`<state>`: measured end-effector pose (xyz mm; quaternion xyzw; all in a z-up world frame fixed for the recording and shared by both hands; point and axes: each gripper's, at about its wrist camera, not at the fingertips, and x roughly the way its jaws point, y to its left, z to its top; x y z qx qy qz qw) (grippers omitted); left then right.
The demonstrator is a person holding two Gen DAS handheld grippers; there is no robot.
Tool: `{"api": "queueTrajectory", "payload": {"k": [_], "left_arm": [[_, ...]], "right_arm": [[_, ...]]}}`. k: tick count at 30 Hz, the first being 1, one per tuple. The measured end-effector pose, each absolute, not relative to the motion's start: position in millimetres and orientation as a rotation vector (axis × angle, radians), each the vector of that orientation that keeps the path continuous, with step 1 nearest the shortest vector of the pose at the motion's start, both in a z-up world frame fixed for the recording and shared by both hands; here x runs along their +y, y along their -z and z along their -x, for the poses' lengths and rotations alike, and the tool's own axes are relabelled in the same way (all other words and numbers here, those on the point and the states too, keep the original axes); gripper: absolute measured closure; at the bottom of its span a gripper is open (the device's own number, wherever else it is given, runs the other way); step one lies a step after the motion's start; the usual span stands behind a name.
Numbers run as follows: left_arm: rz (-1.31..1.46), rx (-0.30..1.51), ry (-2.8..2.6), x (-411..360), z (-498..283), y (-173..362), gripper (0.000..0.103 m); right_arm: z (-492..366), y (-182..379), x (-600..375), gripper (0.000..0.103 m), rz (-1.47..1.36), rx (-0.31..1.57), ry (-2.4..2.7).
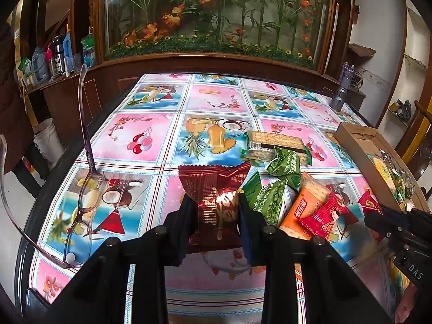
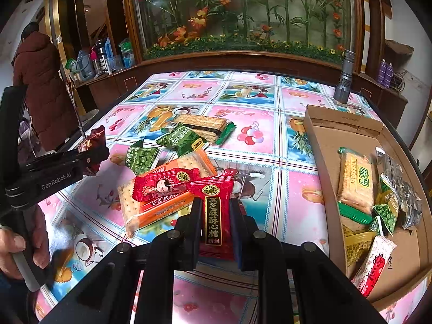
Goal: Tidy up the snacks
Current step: 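Hold both packets raised above the snack pile with both tools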
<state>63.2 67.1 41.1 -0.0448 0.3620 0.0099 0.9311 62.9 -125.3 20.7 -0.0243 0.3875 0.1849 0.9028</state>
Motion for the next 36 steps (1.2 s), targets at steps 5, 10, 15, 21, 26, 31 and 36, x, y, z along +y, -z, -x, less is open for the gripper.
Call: {"api": "queueTrajectory", "payload": {"k": [5,10,15,21,26,31,36], "left_arm": [[0.092,0.74,-0.022,67.0,-62.8,-41.2,0.073],[0.087,0.738,-0.021,66.1,-62.6,-41.8,0.073],[0.086,0.738,-0.02,65.7,-61.9,-42.4,0.073],[0.086,0.738,-0.019,65.0,-61.8,-42.8,0.073],[0.086,0.736,-0.018,64.9,-62.0,-43.2,0.073],[0.085,0.736,-0.019,64.5,-61.4,-42.8,0.073],[0.085,0.737,-0.018,64.2,-61.5,-42.5,0.073]], "right_arm": [[-63.1,-21.4,-126.1,0.082,0.045,0.794,-0.382],[-63.5,-22.7,-128.8,0.082,0.038,0.79,-0.379],[-63.6,-22.9,-128.9,0.082,0.037,0.79,-0.38],[-63.7,-23.0,-129.2,0.082,0.035,0.791,-0.379],[-63.7,-23.2,-129.1,0.082,0.034,0.793,-0.38],[-63.1,-23.4,-129.5,0.082,0.033,0.792,-0.38],[-63.2,-23.4,-130.0,0.082,0.033,0.793,-0.379]]}}
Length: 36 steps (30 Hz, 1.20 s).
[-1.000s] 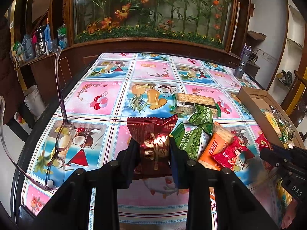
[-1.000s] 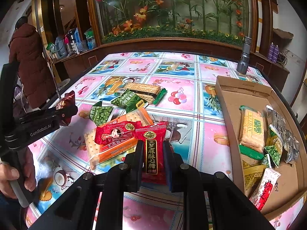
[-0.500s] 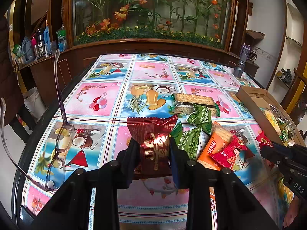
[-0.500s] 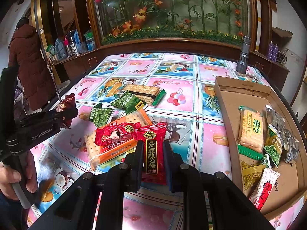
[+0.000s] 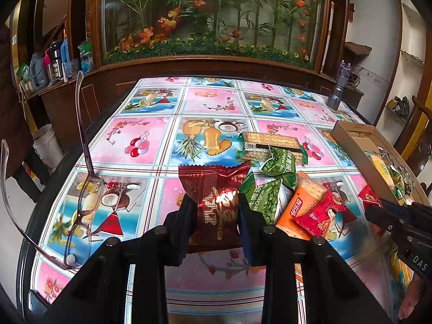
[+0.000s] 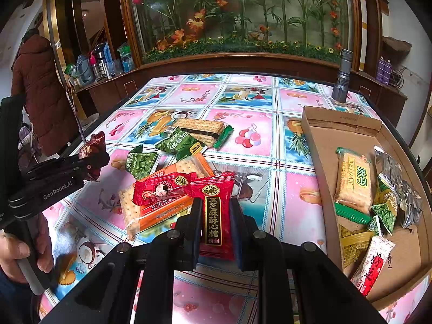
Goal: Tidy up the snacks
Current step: 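Hold both packets raised above the snack pile with both tools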
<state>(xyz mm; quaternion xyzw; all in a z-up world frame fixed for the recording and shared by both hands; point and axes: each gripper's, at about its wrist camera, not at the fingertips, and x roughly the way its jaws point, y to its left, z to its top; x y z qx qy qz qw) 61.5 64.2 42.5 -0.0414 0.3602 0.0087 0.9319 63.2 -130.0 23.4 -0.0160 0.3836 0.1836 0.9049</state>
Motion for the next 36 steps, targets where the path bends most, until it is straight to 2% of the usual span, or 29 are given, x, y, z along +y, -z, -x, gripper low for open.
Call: {"api": "queueTrajectory", "payload": {"k": [36], "left_arm": [[0.08,0.733,-0.013,60.7,-61.5,-44.6,0.073]], "right_arm": [[-64.0,-25.4,-134.6,0.082,0.015,0.789,-0.371]]}}
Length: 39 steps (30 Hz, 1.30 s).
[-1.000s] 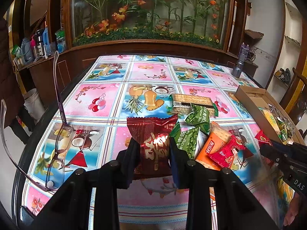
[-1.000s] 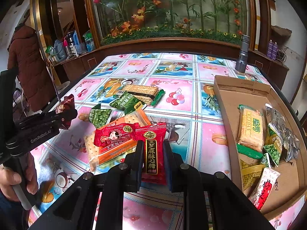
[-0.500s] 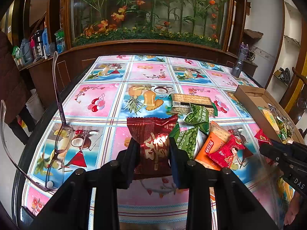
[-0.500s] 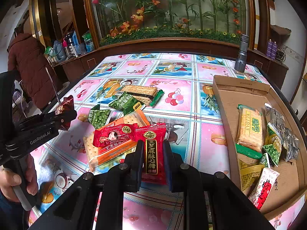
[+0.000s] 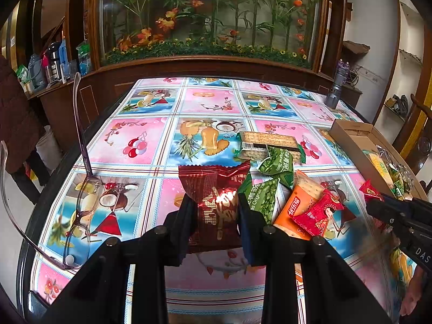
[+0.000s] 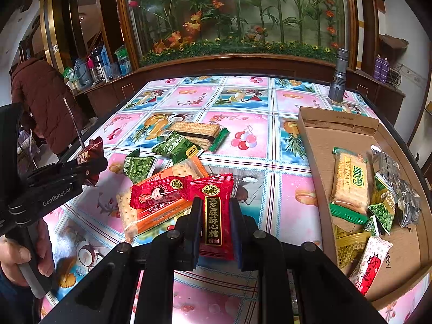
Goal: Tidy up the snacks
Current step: 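Hold both packets raised above the snack pile with both tools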
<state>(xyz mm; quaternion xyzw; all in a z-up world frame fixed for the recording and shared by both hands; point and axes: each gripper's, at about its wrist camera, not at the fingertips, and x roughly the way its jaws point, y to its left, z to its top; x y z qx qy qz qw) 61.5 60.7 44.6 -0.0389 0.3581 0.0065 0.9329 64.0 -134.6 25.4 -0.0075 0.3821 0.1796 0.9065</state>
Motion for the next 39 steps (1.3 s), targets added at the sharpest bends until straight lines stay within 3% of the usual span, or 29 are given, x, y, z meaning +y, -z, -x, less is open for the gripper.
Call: {"api": "queueTrajectory", "payload": {"k": [39], "left_arm": [[0.076,0.733,-0.009,58.0,-61.8,-43.8,0.073]], "right_arm": [[-66.1,-26.7,-139.4,0.082,0.002,0.788,-0.364]]}}
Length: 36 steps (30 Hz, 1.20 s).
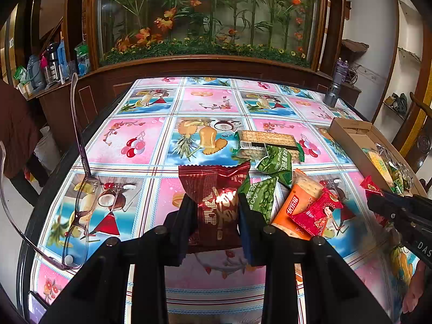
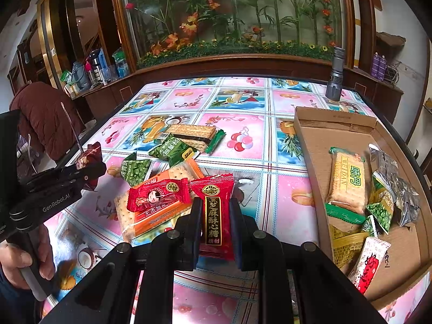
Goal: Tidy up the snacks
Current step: 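Hold both packets raised above the snack pile with both tools, then carry the dark red packet and red black-labelled packet toward the cardboard box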
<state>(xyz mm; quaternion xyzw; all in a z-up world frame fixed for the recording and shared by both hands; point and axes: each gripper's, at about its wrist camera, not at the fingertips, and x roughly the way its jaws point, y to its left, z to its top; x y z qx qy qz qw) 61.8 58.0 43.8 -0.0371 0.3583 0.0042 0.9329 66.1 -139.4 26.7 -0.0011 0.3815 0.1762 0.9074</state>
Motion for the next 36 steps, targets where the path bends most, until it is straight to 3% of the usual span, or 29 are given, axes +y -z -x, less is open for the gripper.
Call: {"api": "queueTrajectory", "payload": {"k": [36], "left_arm": [[0.071,0.68,0.115,3,-49,-57,0.073]], "right_arm": [[-83,-26,-167,0.083,-0.086,0.768,-0.288]]}}
